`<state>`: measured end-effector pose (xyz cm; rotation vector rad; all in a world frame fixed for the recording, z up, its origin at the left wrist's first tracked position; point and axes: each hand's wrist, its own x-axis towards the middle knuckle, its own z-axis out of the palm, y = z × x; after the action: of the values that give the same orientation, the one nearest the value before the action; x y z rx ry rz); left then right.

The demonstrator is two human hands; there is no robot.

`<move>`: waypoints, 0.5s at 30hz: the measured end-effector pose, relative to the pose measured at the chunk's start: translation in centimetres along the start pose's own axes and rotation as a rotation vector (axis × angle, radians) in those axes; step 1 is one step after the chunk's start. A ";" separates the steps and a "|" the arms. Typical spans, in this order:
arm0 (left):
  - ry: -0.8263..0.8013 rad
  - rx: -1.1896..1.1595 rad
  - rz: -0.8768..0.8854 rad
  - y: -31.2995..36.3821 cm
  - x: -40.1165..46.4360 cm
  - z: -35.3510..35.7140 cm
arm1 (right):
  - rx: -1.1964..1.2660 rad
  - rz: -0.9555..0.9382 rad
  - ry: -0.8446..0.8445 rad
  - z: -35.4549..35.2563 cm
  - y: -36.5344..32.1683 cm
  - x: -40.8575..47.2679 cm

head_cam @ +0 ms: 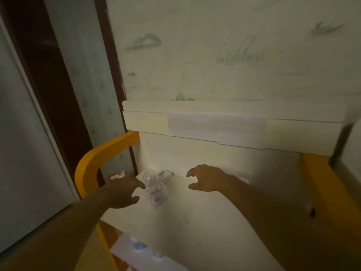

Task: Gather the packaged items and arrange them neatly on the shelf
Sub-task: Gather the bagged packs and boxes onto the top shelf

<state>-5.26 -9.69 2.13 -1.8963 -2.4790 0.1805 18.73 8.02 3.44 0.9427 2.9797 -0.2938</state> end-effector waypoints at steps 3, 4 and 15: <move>0.005 -0.021 0.017 -2.0 2.6 0.6 | 0.020 0.008 -0.010 1.1 -0.5 2.8; 0.009 -0.030 0.028 -2.7 3.7 0.9 | 0.025 0.014 -0.014 1.6 -0.7 3.8; -0.089 -0.100 0.319 -6.7 14.7 5.4 | 0.268 0.252 -0.031 9.4 -6.9 11.9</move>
<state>-16.08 2.32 -3.41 -2.3675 -2.2583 0.1488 4.54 7.53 -5.31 1.3072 2.7960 -0.7061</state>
